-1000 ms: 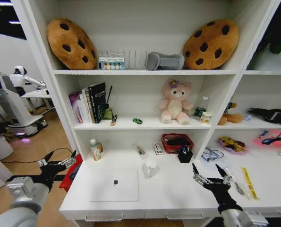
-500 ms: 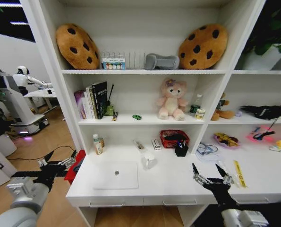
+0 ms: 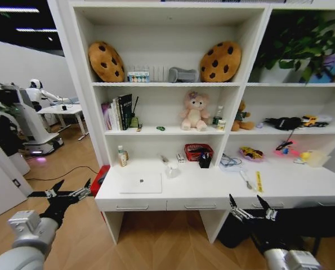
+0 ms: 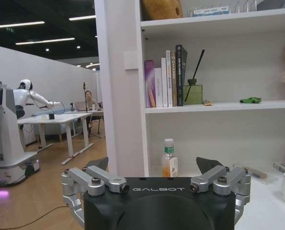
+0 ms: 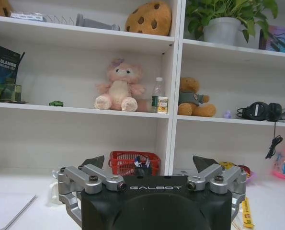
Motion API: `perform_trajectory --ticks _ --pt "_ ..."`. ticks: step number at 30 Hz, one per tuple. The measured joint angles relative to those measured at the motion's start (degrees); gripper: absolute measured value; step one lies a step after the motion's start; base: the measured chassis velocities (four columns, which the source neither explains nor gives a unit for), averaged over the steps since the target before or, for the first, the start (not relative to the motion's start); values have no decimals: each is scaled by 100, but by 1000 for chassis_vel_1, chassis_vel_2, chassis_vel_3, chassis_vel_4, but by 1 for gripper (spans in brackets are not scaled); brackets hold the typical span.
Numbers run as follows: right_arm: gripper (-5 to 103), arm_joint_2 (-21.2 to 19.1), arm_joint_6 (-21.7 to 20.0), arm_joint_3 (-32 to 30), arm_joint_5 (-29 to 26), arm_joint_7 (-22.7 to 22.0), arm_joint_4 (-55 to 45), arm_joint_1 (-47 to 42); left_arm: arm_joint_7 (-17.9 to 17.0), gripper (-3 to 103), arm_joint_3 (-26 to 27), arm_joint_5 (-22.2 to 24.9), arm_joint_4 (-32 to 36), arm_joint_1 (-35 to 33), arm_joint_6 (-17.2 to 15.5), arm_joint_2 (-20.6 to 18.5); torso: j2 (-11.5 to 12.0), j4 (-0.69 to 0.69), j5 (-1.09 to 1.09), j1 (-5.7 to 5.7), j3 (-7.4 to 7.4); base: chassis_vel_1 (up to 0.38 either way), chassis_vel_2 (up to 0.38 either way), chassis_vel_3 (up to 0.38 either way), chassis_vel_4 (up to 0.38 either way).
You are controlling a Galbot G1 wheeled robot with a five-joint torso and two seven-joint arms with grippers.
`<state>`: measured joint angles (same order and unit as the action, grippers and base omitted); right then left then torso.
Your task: Organize the objects on the table.
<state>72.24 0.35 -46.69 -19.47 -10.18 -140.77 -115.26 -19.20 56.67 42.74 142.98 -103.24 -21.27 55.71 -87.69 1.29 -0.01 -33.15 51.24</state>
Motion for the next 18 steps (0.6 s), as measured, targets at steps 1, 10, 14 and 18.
perform_trajectory --ticks 1,10,14,18 --pt "100 0 0 -1 0 0 0 -1 1 100 0 0 0 0 0 0 -1 0 -1 0 0 352 -383 -371 357" --pt "100 0 0 0 0 0 0 -2 -1 100 0 0 1 -1 0 0 -1 0 3 1 0 340 -323 -324 329" --pt "100 1 1 0 0 0 0 -2 -2 100 0 0 0 -1 0 0 -1 1 -5 2 0 107 -101 -179 123" --pt "100 1 0 0 0 -1 0 1 3 100 -1 0 1 1 0 0 4 2 5 -5 3 -35 -19 -46 34"
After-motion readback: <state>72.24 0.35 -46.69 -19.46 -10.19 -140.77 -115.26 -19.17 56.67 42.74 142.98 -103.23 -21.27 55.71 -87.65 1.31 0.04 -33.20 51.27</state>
